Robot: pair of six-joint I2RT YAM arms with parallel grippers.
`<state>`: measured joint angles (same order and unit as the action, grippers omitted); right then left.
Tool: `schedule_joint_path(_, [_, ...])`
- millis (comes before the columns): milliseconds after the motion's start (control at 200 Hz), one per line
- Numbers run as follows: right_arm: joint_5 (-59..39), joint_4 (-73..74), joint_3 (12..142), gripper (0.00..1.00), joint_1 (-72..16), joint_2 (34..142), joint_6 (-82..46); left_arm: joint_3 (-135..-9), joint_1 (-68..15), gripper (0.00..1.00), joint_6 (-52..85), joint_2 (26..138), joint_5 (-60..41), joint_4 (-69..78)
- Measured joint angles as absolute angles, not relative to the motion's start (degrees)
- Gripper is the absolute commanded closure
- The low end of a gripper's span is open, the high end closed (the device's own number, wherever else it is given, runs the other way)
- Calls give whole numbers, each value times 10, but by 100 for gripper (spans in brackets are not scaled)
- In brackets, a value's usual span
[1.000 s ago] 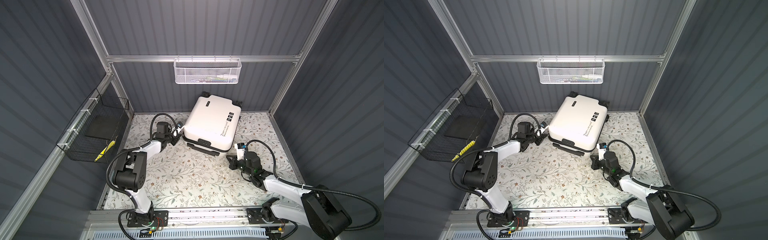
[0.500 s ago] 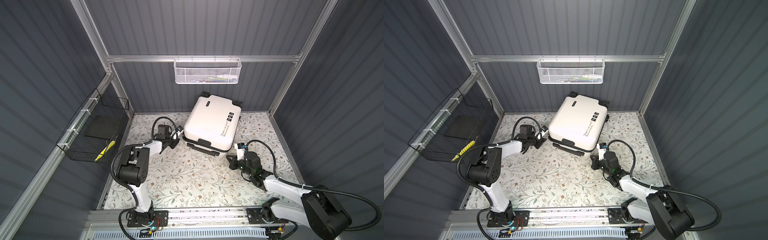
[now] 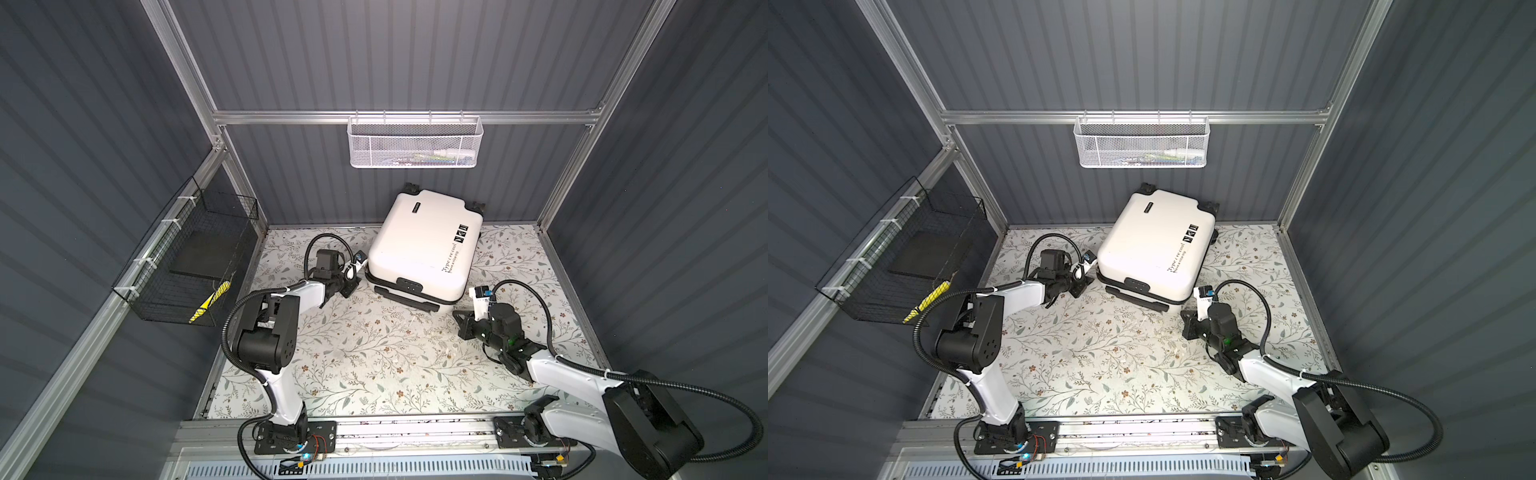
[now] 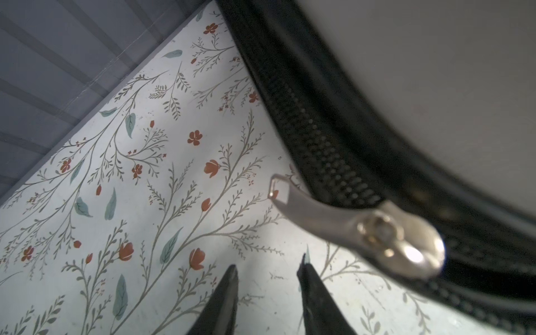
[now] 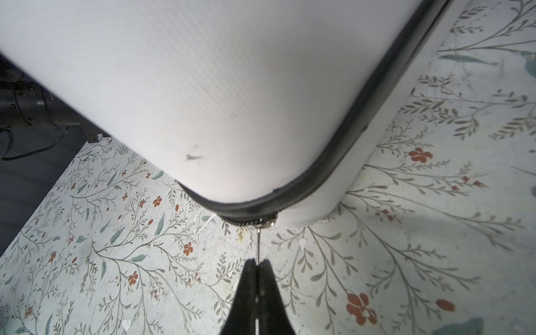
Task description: Pack the luggage
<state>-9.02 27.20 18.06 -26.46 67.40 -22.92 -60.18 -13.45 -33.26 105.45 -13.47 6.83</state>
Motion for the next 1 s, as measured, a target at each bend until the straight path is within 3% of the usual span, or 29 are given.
schedule_joint_path(420, [-36, 279, 177, 100, -343, 678, -232, -602, -166, 62, -298, 1054, -130, 88])
schedule_joint_path(675, [-24, 313, 205, 100, -369, 725, -256, -601, -255, 63, -313, 1046, -177, 87])
schedule_joint_path(1001, [-8, 300, 207, 100, -379, 703, -262, -595, -231, 64, -254, 1006, -160, 93])
